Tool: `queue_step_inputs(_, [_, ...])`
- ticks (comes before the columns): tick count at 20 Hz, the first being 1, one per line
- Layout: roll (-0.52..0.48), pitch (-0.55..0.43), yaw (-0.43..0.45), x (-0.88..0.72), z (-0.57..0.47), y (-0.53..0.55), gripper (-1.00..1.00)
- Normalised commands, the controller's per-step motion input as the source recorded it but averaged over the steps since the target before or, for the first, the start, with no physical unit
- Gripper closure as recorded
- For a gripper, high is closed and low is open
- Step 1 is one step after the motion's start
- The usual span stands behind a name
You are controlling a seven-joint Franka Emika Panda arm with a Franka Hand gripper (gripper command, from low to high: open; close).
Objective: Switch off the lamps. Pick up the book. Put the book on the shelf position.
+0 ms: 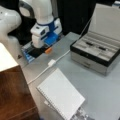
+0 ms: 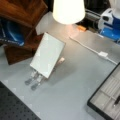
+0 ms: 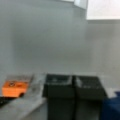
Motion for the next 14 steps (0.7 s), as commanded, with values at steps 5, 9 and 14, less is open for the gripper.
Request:
queue_step_inputs(5, [0.059,-0.227,0.103,-0.17,-0.43,-0.26,1.00])
queue_step_inputs(9, [0.062,-0.265,0.093,-0.19,-0.44,-0.29,1.00])
queue_step_inputs(14, [0.037,-0.286,0.099,-0.21,-0.45,-0.31,1.00])
